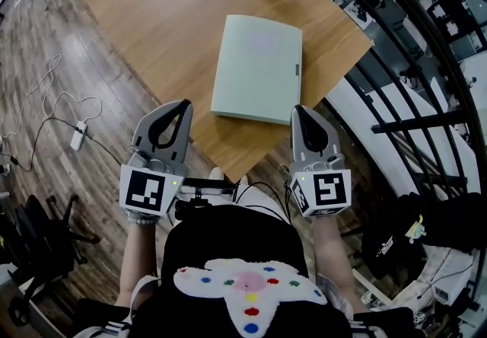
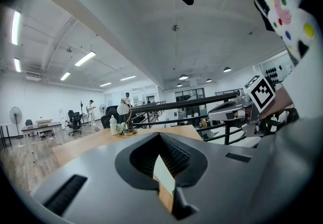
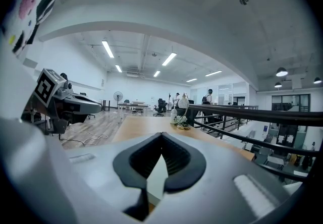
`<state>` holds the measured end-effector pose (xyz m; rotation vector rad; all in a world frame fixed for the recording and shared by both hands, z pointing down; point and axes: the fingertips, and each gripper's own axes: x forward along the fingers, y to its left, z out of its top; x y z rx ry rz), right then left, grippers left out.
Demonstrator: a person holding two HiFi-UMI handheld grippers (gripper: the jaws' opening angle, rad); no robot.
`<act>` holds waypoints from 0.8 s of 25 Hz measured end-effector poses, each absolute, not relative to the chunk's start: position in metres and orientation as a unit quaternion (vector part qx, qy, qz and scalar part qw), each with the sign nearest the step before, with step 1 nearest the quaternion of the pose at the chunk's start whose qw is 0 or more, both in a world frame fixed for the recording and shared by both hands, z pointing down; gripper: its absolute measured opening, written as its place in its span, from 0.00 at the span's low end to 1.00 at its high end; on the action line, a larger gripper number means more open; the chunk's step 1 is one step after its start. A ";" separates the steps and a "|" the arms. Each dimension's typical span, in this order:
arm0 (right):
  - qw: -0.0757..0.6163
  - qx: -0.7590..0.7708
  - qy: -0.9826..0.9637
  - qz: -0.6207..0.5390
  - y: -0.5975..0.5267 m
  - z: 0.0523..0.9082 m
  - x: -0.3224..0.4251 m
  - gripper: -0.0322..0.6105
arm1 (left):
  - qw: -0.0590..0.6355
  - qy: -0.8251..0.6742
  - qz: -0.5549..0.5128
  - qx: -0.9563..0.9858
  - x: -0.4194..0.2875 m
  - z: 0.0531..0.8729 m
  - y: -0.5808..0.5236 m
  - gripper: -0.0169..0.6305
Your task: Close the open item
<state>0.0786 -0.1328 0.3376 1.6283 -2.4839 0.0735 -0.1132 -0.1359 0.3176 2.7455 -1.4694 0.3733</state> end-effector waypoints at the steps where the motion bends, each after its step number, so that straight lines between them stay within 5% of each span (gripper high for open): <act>1: 0.087 0.546 -0.833 0.024 -0.133 0.338 0.078 0.06 | 0.002 -0.468 0.119 0.875 -0.113 0.318 -0.136 0.04; 20: 0.092 0.547 -0.832 0.023 -0.131 0.339 0.077 0.06 | -0.006 -0.455 0.122 0.882 -0.103 0.318 -0.133 0.04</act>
